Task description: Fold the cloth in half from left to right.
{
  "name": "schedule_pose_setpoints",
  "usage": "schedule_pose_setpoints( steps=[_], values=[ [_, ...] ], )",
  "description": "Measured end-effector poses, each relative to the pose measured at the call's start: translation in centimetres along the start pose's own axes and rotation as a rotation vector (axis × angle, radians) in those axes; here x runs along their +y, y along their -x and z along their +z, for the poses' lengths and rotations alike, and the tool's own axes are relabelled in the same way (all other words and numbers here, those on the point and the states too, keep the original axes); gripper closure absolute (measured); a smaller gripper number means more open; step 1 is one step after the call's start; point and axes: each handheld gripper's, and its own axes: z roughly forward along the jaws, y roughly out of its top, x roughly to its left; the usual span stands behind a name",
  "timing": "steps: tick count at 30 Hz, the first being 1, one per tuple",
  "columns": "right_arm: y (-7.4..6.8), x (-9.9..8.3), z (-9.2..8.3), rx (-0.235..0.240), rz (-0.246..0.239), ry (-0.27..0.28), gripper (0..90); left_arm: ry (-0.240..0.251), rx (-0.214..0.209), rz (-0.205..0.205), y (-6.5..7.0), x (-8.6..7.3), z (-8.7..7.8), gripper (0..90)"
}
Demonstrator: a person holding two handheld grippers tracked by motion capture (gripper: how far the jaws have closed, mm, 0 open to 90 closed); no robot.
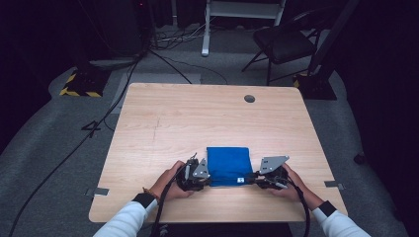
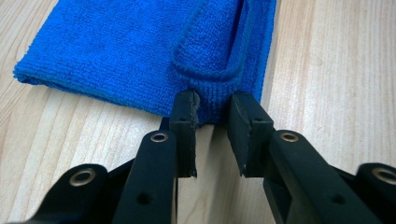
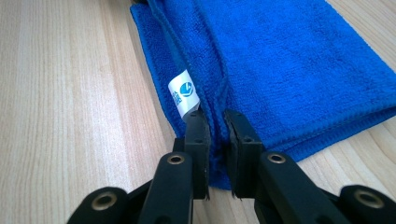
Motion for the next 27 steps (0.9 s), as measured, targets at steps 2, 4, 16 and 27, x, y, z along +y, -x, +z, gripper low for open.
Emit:
schedule_pose_setpoints(
  steps=[2,4,16,27],
  values=[
    [0.0,0.0,-0.2,-0.004,-0.005,-0.001,80.2,-0.001,0.003,-0.003,0.1,-0.1,-0.1,71.5],
    [0.0,-0.1,-0.3,-0.005,-0.006,0.002,79.4,0.001,0.001,-0.006,0.2,-0.1,-0.1,71.3],
    [-0.4,-0.7,-0.9,-0.017,-0.002,-0.006,75.1,0.001,0.006,-0.016,1.0,-0.7,-0.9,67.9],
    [-0.9,-1.6,-1.5,-0.029,0.011,-0.016,69.9,0.003,-0.012,-0.027,1.7,-1.0,-1.1,68.9]
  ],
)
